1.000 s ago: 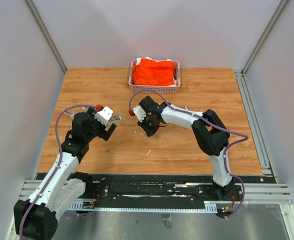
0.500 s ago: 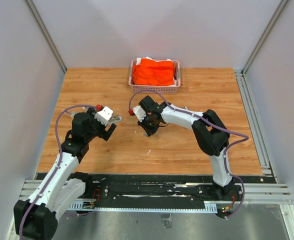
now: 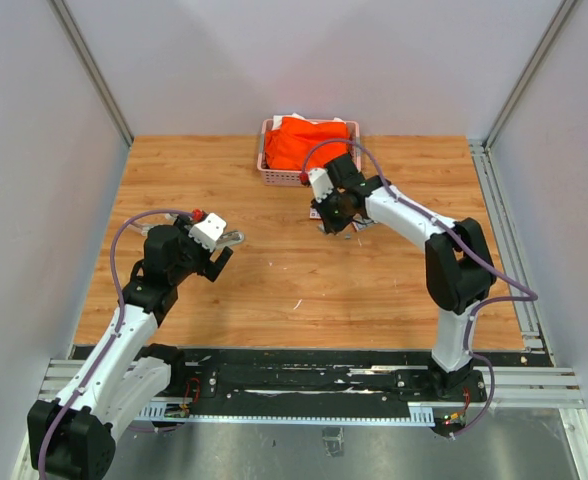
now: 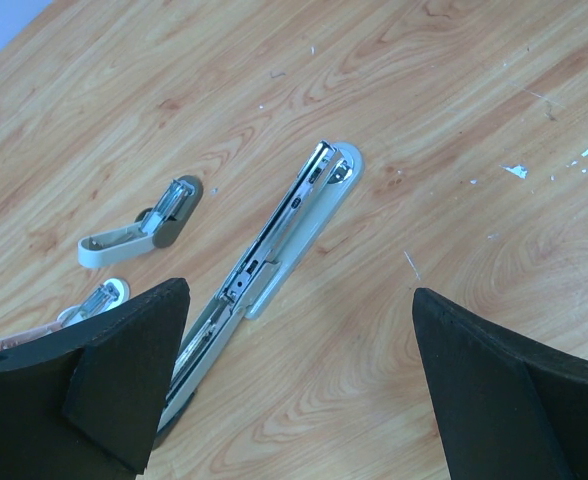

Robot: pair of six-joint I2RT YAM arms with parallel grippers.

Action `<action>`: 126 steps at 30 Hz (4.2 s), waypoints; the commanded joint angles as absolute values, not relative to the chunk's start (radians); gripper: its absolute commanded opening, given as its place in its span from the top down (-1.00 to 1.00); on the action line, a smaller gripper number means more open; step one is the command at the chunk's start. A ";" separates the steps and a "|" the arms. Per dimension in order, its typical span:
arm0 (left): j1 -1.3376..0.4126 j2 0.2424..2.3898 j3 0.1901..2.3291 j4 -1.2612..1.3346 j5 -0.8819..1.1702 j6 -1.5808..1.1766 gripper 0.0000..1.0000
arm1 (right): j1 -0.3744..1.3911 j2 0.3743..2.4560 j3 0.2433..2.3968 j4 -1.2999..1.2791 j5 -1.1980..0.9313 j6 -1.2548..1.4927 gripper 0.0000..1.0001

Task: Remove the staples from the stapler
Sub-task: Pick up the staple from the center of the board, then place the staple in the staple box.

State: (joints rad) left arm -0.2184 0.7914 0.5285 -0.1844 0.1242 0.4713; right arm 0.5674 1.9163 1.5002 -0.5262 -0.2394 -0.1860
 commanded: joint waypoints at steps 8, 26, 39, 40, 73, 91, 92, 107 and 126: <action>-0.220 0.777 0.520 -0.160 0.127 0.482 -0.96 | 0.368 1.876 1.475 -0.479 -0.177 -0.176 0.99; -0.221 0.778 0.520 -0.160 0.131 0.482 -0.96 | 0.245 1.975 1.504 -0.477 -0.157 -0.178 0.99; -0.221 0.780 0.520 -0.160 0.132 0.482 -0.96 | 0.226 2.013 1.507 -0.480 -0.135 -0.182 0.99; -0.220 0.781 0.521 -0.160 0.132 0.482 -0.96 | 0.223 2.015 1.509 -0.481 -0.132 -0.183 0.99; -0.221 0.786 0.519 -0.158 0.127 0.483 -0.96 | 0.221 2.040 1.538 -0.467 -0.103 -0.176 0.99; -0.221 0.785 0.521 -0.159 0.127 0.483 -0.96 | 0.227 2.065 1.549 -0.473 -0.095 -0.181 0.98; -0.221 0.784 0.520 -0.158 0.126 0.483 -0.96 | 0.228 2.065 1.550 -0.473 -0.095 -0.181 0.98; -0.221 0.782 0.520 -0.158 0.127 0.483 -0.96 | 0.238 2.067 1.553 -0.479 -0.077 -0.187 0.87; -0.221 0.783 0.519 -0.158 0.126 0.483 -0.96 | 0.243 2.074 1.571 -0.492 -0.076 -0.184 0.60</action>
